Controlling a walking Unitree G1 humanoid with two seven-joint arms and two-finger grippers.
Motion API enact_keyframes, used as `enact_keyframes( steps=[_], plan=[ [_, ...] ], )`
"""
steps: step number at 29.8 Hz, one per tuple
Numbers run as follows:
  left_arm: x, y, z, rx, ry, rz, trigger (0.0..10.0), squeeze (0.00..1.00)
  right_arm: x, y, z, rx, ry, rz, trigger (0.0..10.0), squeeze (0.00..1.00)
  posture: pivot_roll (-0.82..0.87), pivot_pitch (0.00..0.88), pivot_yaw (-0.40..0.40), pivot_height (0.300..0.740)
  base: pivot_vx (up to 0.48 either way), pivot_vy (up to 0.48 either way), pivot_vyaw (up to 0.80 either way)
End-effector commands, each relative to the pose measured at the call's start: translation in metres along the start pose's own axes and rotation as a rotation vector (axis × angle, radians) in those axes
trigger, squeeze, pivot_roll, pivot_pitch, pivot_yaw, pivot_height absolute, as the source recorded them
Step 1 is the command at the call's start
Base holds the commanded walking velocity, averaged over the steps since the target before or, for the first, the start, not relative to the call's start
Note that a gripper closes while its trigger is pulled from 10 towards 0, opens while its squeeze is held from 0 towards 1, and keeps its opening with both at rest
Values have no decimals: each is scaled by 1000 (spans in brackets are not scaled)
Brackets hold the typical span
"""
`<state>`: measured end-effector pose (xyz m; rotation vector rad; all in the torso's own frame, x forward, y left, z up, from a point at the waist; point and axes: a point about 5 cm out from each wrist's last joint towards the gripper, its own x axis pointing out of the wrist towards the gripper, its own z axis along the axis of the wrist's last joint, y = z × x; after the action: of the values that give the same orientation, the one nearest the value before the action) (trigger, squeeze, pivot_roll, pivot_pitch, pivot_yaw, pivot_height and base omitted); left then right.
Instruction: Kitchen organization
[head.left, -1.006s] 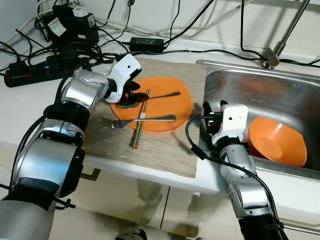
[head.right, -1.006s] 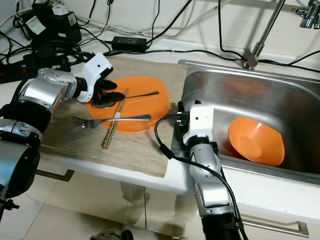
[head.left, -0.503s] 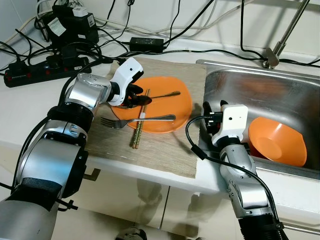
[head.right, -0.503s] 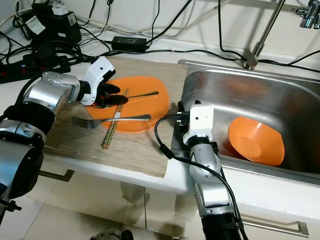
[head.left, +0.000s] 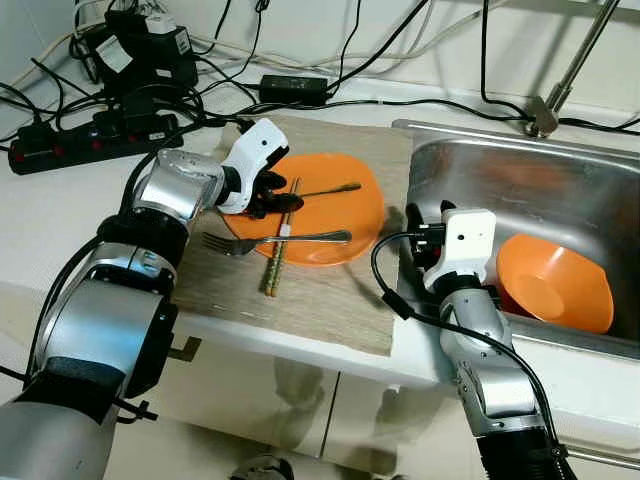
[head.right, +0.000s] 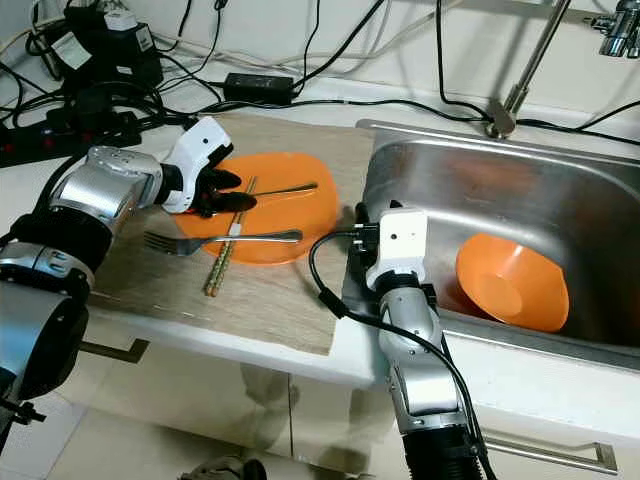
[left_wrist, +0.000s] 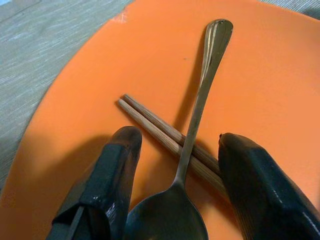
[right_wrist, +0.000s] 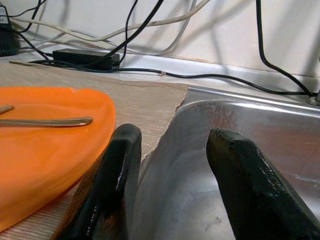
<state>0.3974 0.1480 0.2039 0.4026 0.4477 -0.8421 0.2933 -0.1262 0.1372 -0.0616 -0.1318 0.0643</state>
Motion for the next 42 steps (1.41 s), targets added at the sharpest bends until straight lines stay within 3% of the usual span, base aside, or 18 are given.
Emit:
enact_keyframes(
  steps=[1, 9, 25, 30, 31, 32, 33, 42],
  plan=[
    [4, -4, -7, 4, 26, -12, 0, 0, 2, -1, 3, -3, -3, 5, 10000, 0, 34, 4, -8, 740, 0, 0, 0],
    [4, -3, 1, 4, -38, 1, 0, 0, 2, -2, 3, -8, -3, 8, 10000, 0, 32, 0, -13, 740, 0, 0, 0],
    [-10, 8, 26, -10, -159, 52, 0, 0, 1, -3, 2, -11, 4, 10, 10000, 0, 31, 11, -18, 740, 0, 0, 0],
    [-12, 10, 31, 57, -147, 89, 0, 0, 1, -4, 2, -11, 7, 8, 10000, 0, 31, 13, -19, 740, 0, 0, 0],
    [-11, 9, 31, 63, -142, 91, 3137, 0, 1, -4, 2, -11, 7, 7, 10000, 0, 30, 13, -19, 740, 0, 0, 0],
    [-9, 9, 31, 56, -139, 97, 9451, 0, 1, -4, 2, -11, 8, 8, 10000, 0, 31, 15, -20, 740, 0, 0, 0],
    [-8, 7, 31, 59, -133, 89, 10000, 1000, 1, -4, 2, -11, 8, 8, 10000, 0, 31, 15, -20, 740, 0, 0, 0],
    [3, 0, 29, 69, -90, 71, 10000, 1000, 1, -3, 3, -9, 4, 8, 10000, 0, 23, 15, -16, 740, 0, 0, 0]
  ],
)
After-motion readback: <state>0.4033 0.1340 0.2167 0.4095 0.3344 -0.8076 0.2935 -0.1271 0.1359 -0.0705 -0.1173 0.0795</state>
